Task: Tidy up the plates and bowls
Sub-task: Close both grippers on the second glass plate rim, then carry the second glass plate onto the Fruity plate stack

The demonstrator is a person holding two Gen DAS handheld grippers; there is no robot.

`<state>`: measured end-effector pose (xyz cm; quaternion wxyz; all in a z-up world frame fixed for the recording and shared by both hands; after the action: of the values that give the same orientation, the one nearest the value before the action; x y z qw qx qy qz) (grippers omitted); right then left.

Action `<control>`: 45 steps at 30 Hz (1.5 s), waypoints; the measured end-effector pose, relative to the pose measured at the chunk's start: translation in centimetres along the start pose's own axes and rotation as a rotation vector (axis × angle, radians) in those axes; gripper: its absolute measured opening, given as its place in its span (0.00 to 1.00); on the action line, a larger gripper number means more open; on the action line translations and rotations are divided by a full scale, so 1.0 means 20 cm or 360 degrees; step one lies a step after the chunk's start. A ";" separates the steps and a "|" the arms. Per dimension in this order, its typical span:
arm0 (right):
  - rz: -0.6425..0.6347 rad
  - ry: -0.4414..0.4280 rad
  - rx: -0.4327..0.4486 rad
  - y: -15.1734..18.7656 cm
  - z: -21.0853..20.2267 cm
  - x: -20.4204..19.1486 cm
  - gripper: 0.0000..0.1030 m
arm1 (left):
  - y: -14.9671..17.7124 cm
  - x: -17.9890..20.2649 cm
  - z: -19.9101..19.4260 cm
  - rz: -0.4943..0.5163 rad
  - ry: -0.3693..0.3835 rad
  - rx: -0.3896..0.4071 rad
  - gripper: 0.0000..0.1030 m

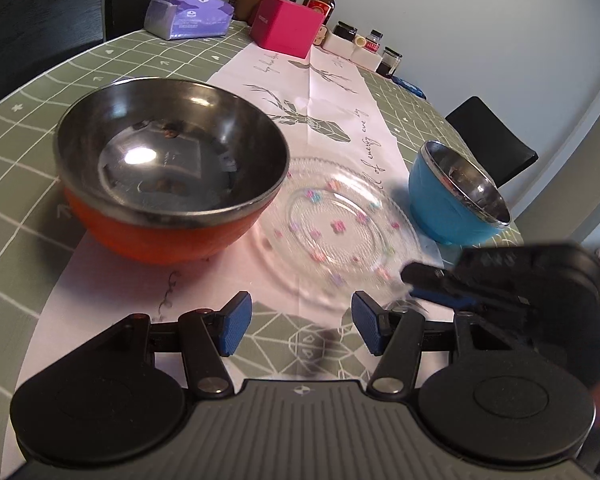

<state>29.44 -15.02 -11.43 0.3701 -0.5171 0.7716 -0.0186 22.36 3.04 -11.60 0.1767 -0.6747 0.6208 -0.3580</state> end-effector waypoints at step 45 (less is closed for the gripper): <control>0.0006 -0.0056 0.0085 0.10 -0.20 0.20 0.07 | 0.02 0.02 0.00 0.0044 -0.0009 0.0048 0.15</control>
<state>24.74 -18.62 -11.59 0.3974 -0.5057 0.7651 -0.0293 22.11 2.52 -11.72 0.1936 -0.6643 0.6241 -0.3629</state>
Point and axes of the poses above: each gripper's, at about its wrist camera, not at the fingertips, and z roughly the way its jaws point, x to its right, y to its underside, the point moved 6 cm from there along z, roughly the way its jaws point, and after that the axes turned 10 degrees about z, right-handed, at the moved point
